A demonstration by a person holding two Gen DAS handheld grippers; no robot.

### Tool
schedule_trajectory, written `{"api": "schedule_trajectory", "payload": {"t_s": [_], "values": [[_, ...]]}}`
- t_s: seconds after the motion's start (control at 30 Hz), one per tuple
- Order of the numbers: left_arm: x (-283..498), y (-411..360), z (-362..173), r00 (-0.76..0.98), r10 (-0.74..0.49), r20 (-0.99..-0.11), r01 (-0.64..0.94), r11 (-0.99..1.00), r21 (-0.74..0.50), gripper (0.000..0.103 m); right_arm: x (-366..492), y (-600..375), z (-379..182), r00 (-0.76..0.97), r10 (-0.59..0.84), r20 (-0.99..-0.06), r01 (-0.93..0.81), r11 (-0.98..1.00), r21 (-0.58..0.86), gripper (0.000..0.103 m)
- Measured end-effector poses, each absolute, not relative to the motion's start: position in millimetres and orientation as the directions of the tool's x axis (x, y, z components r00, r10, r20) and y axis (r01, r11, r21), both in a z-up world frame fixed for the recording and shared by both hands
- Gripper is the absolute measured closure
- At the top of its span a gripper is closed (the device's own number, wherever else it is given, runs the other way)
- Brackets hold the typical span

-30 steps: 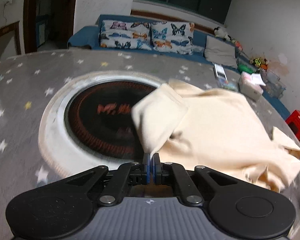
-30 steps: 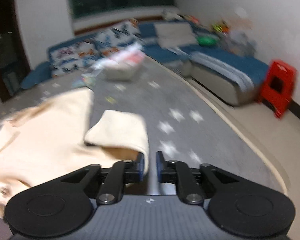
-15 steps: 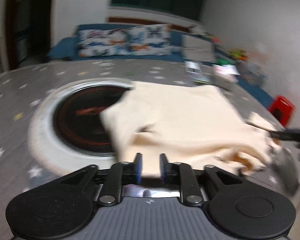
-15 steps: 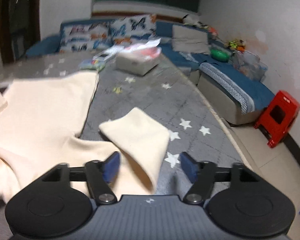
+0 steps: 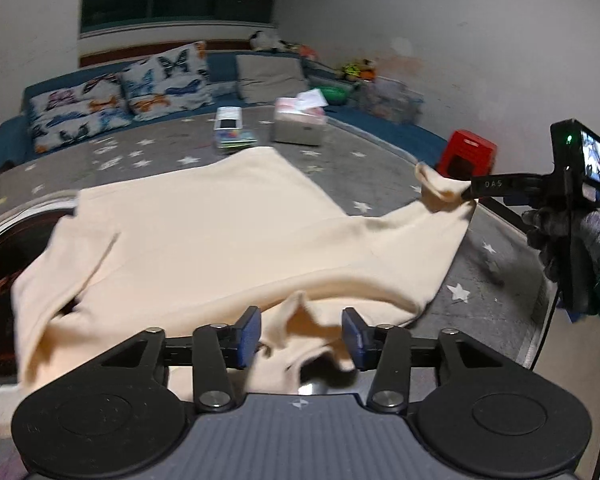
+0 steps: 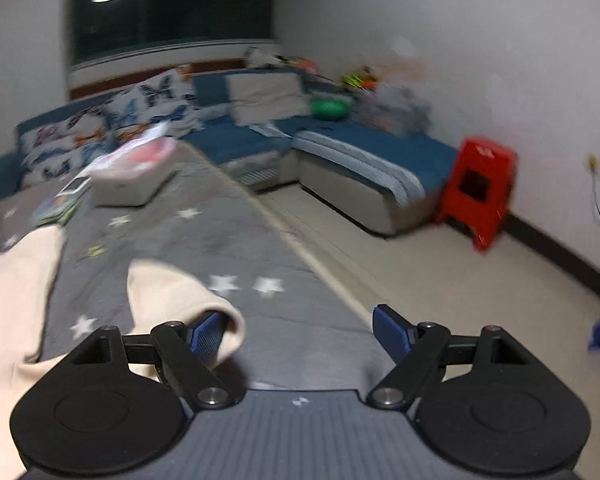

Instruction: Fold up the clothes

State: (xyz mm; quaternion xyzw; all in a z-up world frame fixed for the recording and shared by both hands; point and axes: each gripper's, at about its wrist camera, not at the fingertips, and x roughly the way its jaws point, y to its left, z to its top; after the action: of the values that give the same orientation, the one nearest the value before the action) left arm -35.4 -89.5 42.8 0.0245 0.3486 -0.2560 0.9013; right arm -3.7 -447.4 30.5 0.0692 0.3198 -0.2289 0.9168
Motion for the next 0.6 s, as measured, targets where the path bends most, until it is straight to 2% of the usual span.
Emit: {"api": "schedule_trajectory", "payload": {"t_s": [0.17, 0.2, 0.23, 0.33, 0.37, 0.6], "values": [[-25, -108, 33, 0.616, -0.453, -0.644, 0.498, 0.858, -0.127, 0.055, -22, -460, 30, 0.671, -0.400, -0.624, 0.492, 0.870, -0.030, 0.021], [-23, -109, 31, 0.617, -0.449, -0.646, 0.494, 0.860, -0.126, 0.058, -24, -460, 31, 0.672, -0.398, -0.625, 0.488, 0.872, -0.030, 0.022], [-21, -109, 29, 0.617, -0.447, -0.648, 0.490, 0.862, -0.128, 0.063, -26, -459, 31, 0.673, -0.394, -0.626, 0.482, 0.876, -0.033, 0.022], [-17, -106, 25, 0.612, -0.443, -0.655, 0.481, 0.866, -0.137, 0.085, -28, -452, 38, 0.696, -0.353, -0.626, 0.428, 0.903, -0.034, 0.022], [-17, -104, 24, 0.608, -0.446, -0.657, 0.481, 0.865, -0.142, 0.096, -27, -448, 41, 0.706, -0.334, -0.624, 0.406, 0.913, -0.029, 0.022], [-44, -91, 41, 0.578, -0.505, -0.641, 0.536, 0.827, -0.168, 0.099, -23, -401, 60, 0.766, -0.144, -0.626, 0.183, 0.983, -0.003, 0.021]]}}
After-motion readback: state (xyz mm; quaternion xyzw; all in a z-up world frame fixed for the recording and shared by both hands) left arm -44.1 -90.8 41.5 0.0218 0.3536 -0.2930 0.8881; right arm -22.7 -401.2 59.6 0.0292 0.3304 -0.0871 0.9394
